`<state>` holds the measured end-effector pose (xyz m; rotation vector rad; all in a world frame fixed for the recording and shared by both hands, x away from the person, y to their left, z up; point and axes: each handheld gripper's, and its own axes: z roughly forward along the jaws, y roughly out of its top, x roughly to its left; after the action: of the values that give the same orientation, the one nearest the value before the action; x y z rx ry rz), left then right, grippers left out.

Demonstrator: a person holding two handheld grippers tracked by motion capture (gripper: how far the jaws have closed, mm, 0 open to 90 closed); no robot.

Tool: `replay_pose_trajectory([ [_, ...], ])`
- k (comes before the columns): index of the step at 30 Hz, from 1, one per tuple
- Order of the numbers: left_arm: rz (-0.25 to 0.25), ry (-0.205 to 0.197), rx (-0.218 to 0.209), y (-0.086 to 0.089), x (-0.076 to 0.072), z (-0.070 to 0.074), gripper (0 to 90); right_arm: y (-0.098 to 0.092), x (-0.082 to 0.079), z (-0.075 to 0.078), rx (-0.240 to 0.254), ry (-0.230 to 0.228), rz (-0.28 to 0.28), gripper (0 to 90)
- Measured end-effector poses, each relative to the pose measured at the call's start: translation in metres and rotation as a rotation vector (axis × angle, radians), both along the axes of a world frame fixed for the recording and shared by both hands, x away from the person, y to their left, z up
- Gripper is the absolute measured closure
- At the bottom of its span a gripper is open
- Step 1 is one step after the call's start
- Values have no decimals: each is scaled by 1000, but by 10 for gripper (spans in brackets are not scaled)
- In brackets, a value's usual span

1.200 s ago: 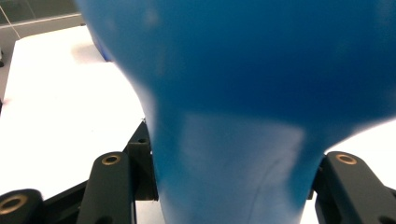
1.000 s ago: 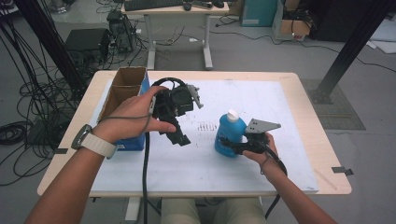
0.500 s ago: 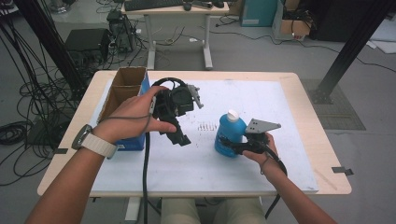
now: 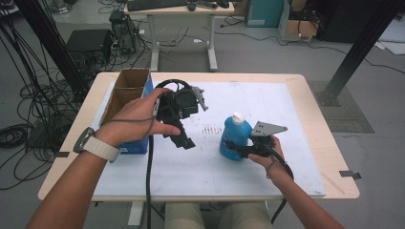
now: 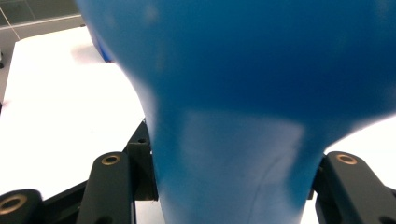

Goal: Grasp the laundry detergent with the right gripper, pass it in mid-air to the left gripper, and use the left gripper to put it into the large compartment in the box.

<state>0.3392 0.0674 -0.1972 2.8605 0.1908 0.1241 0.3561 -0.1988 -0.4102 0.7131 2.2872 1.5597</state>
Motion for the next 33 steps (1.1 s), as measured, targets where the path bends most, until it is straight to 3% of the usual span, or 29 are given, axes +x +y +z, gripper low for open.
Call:
replay_pose_trajectory([
  [33, 5, -3, -5, 0, 0, 0, 90, 0, -2, 0, 1, 22, -12, 434],
])
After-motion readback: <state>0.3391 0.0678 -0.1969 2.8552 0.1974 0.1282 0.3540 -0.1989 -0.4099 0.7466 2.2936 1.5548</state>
